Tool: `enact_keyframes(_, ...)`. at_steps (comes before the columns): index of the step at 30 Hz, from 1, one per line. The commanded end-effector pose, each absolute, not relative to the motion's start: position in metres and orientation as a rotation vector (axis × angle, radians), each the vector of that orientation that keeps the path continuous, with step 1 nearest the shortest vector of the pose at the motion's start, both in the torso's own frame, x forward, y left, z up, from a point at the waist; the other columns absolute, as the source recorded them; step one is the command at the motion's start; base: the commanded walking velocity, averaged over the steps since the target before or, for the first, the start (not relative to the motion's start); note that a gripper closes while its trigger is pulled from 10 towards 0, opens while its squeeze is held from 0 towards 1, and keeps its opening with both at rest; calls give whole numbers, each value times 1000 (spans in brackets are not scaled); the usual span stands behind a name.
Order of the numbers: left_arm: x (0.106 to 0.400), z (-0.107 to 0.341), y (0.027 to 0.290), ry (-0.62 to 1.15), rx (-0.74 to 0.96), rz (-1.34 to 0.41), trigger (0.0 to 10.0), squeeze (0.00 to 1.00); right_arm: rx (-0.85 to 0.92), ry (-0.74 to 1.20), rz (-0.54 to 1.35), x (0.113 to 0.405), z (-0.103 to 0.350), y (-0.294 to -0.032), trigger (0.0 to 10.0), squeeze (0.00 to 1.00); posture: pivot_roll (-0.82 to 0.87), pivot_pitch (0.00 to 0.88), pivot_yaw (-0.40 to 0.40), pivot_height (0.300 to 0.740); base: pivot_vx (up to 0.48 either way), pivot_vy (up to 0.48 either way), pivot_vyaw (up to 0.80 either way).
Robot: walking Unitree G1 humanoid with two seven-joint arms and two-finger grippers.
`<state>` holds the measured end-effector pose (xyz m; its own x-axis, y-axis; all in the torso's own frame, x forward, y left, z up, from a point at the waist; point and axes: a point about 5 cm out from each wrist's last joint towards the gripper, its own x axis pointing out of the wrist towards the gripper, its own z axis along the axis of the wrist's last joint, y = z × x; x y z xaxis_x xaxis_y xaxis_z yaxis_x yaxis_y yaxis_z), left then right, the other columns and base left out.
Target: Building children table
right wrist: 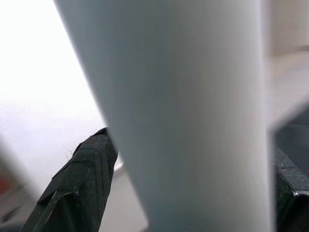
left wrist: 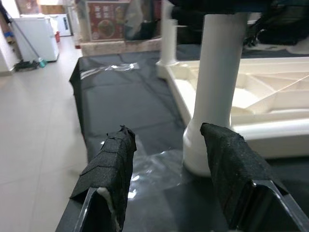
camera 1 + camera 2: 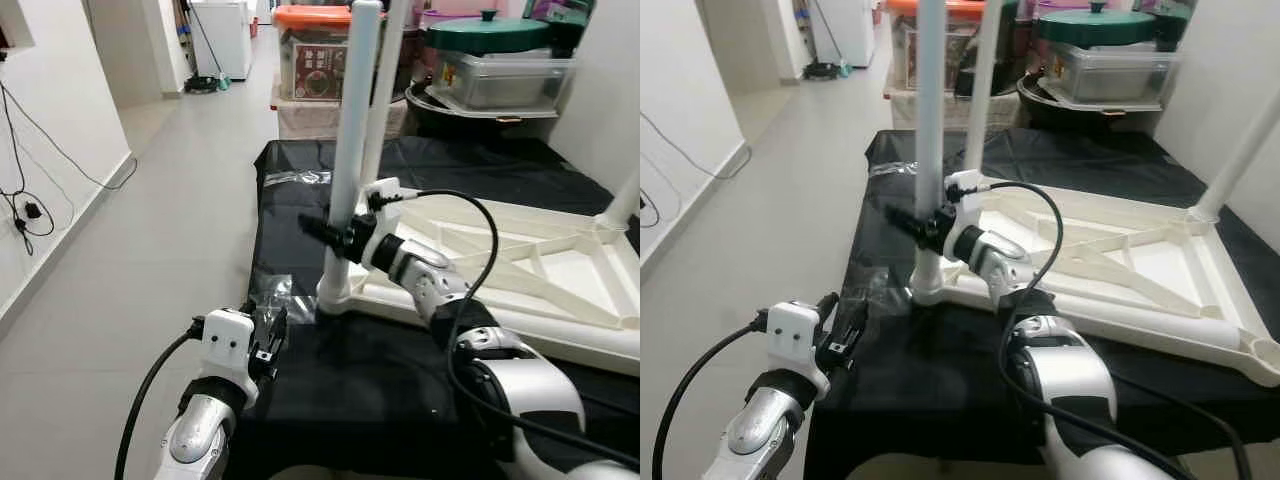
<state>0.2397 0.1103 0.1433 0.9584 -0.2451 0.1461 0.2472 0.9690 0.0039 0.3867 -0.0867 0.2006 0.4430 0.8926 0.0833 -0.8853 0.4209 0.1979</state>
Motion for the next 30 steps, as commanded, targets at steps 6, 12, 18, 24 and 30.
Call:
enact_keyframes(6, 239, 140, 112, -129, 0, -238, 10000, 0, 231, 49, 1402, 376, 213, -69, 10000, 0, 22, 0, -22, 740, 0, 0, 0)
enact_keyframes(12, 239, 140, 113, -128, 1, -234, 10000, 0, 250, 38, 1608, 368, 224, -62, 0, 0, 29, 0, -28, 740, 0, 0, 0)
enact_keyframes(18, 239, 139, 114, -125, 2, -233, 10000, 0, 163, 41, 1510, 371, 215, -57, 0, 0, 29, 0, -28, 740, 0, 0, 0)
enact_keyframes(24, 238, 139, 114, -124, 1, -233, 10000, 0, 116, 22, 1234, 382, 206, -56, 0, 0, 28, 0, -23, 740, 0, 0, 0)
enact_keyframes(30, 238, 138, 114, -122, 0, -234, 10000, 0, 103, 60, 827, 400, 203, -65, 0, 0, 28, 0, -23, 740, 0, 0, 0)
